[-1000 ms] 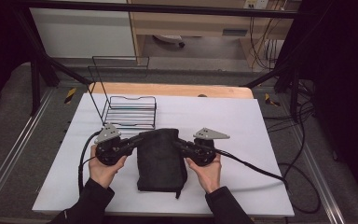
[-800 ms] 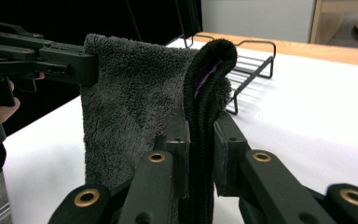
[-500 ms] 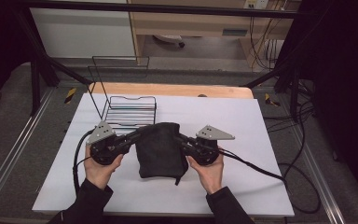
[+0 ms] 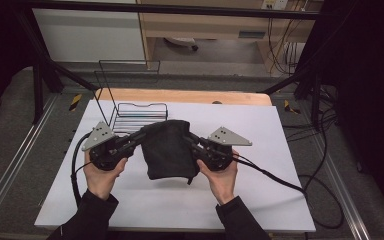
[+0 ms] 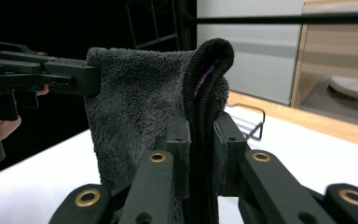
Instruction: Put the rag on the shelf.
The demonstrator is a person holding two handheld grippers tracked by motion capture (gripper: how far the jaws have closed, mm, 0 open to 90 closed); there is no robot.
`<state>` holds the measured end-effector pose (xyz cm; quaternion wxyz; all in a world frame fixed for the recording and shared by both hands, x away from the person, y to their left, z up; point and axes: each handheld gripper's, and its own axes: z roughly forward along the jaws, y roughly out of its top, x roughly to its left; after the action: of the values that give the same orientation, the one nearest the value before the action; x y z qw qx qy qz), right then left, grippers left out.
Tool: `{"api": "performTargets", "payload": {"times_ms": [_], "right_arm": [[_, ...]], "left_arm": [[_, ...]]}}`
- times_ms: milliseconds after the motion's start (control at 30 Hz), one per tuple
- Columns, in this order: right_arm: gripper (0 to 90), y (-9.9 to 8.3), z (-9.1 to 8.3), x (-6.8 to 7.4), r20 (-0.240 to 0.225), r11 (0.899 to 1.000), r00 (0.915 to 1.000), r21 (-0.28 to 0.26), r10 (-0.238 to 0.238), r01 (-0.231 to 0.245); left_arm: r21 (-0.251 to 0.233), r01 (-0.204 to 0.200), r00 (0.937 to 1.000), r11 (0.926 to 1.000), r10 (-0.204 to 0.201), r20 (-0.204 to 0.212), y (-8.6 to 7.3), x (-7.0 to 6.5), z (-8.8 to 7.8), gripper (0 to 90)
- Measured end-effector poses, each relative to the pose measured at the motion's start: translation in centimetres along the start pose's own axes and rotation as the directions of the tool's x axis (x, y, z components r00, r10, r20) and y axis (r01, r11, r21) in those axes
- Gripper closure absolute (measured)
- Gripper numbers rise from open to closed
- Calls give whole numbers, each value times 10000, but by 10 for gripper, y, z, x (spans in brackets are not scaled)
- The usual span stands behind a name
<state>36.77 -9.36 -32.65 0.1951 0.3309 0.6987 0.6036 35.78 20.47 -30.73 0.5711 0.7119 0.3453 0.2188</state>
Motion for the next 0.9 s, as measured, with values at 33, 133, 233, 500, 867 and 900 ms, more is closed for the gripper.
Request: {"api": "performTargets", "payload": {"times_ms": [33,133,233,500,867,900], "right_arm": [[796,2,1,1,13,10000,10000,-42,-6,6],[796,7,6,5,48,9997,9999,-209,-122,123],[796,16,13,9,108,9987,9996,-443,-248,252],[797,35,28,15,293,9945,9985,-924,-468,493],[798,59,43,21,484,9869,9959,-1387,-762,823],[798,61,45,21,488,9857,9956,-1447,-798,861]], "left_arm": [[-57,11,10000,10000,-11,-32,2,2,-1,828],[-230,22,9999,9997,-25,-139,7,7,-4,828],[-370,42,9997,9993,-51,-243,12,12,-6,829],[-879,109,9988,9961,-151,-473,29,25,-13,829],[-1545,-2,9961,9880,-134,-868,51,40,-20,830],[-1586,58,9962,9873,-194,-843,53,41,-20,831]]}}
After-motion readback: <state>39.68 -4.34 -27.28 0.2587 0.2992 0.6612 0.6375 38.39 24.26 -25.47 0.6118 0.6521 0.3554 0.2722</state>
